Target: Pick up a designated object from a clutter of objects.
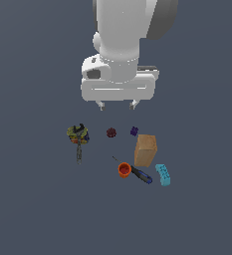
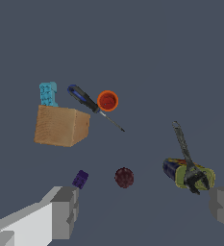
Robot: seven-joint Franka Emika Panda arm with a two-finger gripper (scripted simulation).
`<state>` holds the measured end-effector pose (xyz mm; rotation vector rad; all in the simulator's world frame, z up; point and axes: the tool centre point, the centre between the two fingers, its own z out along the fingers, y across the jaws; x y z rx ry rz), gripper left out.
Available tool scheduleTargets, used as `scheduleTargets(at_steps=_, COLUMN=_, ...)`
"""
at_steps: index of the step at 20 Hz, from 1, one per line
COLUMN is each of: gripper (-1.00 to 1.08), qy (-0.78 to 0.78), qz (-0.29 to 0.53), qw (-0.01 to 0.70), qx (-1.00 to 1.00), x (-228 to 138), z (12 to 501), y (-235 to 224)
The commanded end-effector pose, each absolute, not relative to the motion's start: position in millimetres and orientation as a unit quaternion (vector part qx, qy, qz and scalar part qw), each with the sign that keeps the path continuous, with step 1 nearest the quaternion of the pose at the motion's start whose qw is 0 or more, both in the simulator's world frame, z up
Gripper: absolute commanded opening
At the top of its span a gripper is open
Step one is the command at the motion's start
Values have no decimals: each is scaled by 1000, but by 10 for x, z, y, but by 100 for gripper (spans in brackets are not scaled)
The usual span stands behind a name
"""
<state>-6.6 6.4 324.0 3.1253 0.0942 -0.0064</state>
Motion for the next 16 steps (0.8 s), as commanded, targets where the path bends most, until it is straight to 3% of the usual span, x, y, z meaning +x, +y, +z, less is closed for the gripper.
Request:
scheduleTargets(at_steps=1, gripper=100, qy=30, qz=-2, qw=7, qx=1000, x=-66, z=3240, y=64)
scheduleTargets(at_steps=9, gripper=100, qy=13, qz=-4, qw=16, qx=1000, x=-46, z=3287, y=-249)
scheduleTargets(at_steps=16, gripper=100, qy=12, qz=-4, qw=16, qx=1000, x=-48, z=3289, y=-251)
